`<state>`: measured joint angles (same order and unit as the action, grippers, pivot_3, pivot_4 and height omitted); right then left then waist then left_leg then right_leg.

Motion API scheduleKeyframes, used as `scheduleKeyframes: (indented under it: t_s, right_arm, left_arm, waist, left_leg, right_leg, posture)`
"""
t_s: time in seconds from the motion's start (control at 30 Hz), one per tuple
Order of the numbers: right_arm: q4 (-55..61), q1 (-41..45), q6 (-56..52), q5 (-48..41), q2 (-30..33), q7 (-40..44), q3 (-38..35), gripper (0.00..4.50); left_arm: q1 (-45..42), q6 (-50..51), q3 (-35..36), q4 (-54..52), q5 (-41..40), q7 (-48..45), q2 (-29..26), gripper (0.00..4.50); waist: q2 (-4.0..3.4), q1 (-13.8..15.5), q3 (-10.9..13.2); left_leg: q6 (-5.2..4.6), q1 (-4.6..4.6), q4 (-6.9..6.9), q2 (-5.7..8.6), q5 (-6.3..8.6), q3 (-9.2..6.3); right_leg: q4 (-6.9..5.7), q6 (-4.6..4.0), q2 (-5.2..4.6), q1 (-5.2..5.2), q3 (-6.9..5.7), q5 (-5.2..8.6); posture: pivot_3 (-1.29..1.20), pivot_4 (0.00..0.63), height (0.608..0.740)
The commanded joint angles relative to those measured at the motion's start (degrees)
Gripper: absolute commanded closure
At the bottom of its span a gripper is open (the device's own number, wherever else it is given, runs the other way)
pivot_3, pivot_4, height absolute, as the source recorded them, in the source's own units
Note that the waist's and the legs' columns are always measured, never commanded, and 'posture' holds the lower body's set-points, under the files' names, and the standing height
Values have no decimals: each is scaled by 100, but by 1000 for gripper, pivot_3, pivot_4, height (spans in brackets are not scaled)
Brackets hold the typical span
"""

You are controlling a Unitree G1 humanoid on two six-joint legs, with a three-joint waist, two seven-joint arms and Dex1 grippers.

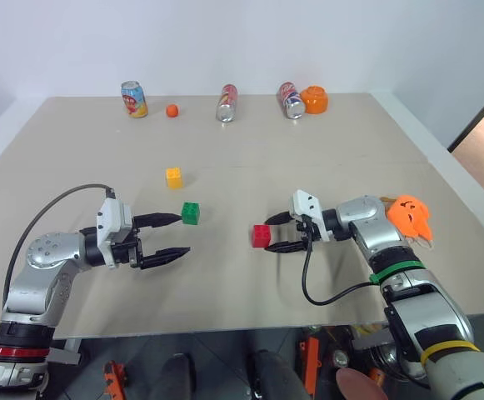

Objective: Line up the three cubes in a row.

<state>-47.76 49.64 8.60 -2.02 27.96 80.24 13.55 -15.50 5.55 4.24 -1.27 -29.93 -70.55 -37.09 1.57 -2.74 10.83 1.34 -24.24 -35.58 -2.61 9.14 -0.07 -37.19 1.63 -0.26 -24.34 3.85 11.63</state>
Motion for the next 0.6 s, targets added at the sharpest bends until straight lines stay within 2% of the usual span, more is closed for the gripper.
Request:
scheduleKeyframes:
  t_s: [0.03, 0.2, 0.33, 0.43, 0.6]
  right_arm:
    - [-53, 60, -165, 126, 130, 190, 54, 191]
    - [258, 84, -516, 22, 645, 917, 5, 191]
    - [403, 63, -391, -73, 1412, 1226, 240, 191]
    - [150, 271, -193, 16, 1629, 1161, 109, 191]
    - [-120, 1110, -810, -536, 1338, 217, -716, 191]
  left_arm:
    - [-52, 4, 98, -162, -47, 14, -39, 924]
    - [-78, -25, 95, -100, -45, -5, -23, 924]
    - [23, 51, 201, -52, -79, -33, -134, 924]
    - [178, 175, 319, -53, -75, 46, -249, 924]
    - [475, 173, 561, 75, 120, 357, -391, 924]
  waist:
    - [1, 0, 0]
    - [-1, 33, 0]
    - [0, 45, 1]
    - [0, -13, 2]
    - [-14, -167, 15]
  left_leg:
    - [2, 0, 4, 0, 2, 0]
    - [16, -5, 19, 1, 18, -7]
    - [25, -13, 16, 9, 24, -3]
    - [25, -9, 16, 7, 26, 4]
    - [16, 3, 17, -11, 29, 15]
  right_leg:
    - [0, 1, 0, -1, 0, 0]
    - [0, 9, 4, -4, -3, 11]
    - [2, 20, -6, -7, 3, 23]
    - [3, 16, -5, -9, 7, 26]
    - [-9, -7, 11, -29, 13, 15]
  posture:
    - [0, 150, 740]
    - [0, 150, 740]
    - [0, 150, 740]
    - [0, 150, 740]
    - [0, 150, 740]
